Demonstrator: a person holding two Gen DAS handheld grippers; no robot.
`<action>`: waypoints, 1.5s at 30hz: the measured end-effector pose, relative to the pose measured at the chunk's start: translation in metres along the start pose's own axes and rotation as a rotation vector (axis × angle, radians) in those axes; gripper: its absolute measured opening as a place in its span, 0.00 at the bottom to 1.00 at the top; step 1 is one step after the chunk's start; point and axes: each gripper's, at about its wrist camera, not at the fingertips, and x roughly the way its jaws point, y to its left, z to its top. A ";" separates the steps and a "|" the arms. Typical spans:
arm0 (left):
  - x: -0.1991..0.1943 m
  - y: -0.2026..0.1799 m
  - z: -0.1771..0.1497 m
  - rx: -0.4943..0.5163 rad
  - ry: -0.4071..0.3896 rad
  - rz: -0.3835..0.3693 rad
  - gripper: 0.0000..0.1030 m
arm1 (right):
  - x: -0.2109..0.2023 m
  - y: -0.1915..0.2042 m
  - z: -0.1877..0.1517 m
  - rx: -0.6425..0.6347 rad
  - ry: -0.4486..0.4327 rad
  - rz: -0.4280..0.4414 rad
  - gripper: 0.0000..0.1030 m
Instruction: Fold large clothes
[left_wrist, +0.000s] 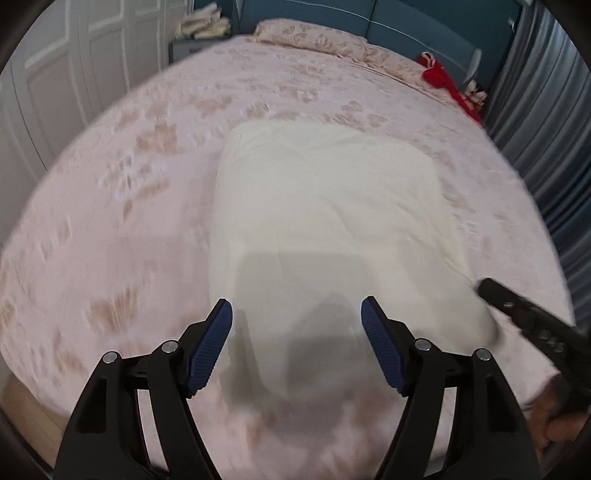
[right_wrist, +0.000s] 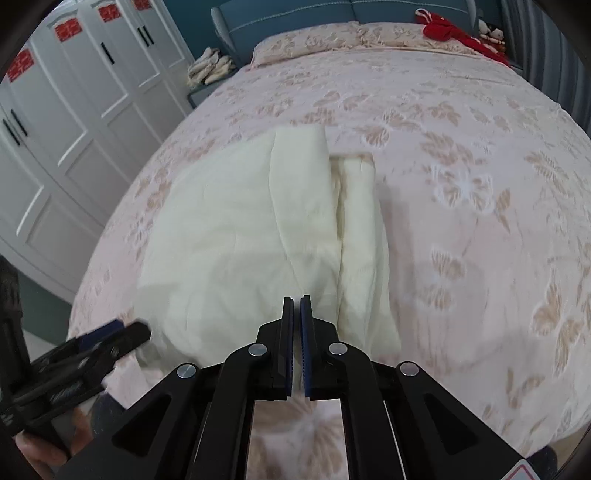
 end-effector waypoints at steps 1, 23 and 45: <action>-0.002 0.001 -0.007 -0.007 0.015 -0.024 0.68 | 0.006 -0.002 -0.003 0.004 0.012 -0.010 0.04; 0.070 0.041 0.008 0.020 0.059 0.209 0.62 | 0.076 0.013 0.003 0.013 0.083 -0.087 0.04; 0.007 0.024 0.027 0.032 -0.063 0.202 0.58 | 0.042 0.036 -0.027 -0.060 0.070 0.002 0.00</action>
